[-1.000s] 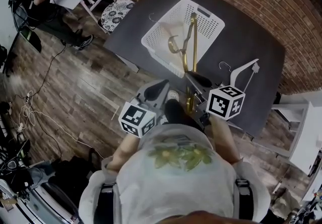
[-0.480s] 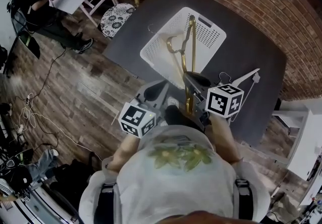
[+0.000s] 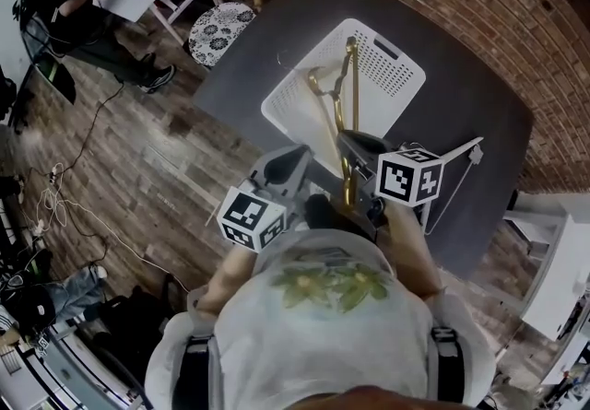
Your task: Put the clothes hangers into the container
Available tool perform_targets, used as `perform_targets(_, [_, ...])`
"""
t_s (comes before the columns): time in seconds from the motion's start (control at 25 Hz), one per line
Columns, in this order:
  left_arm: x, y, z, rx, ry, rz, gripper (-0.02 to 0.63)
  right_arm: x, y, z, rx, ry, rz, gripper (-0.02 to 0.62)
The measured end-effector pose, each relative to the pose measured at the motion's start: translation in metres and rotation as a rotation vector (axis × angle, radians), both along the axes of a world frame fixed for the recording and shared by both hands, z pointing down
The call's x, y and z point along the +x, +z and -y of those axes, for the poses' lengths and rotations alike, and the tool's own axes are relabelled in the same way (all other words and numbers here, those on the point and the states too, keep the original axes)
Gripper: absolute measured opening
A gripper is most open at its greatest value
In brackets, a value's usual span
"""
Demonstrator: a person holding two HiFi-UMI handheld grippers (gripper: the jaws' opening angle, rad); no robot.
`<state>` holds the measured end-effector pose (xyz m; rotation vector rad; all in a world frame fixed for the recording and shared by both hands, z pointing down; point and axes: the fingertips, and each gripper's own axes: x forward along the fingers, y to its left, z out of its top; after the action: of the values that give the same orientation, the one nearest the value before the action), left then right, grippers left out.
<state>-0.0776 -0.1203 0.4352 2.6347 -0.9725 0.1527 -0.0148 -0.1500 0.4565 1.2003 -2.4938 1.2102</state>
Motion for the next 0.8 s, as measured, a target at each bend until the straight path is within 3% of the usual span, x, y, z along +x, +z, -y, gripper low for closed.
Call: perform_targets(0.8, [-0.008, 0.004, 0.043, -0.020, -0.034, 0.002, 0.029, -0.004, 0.032, 0.042, -0.102, -0.024, -0.044, 0.043])
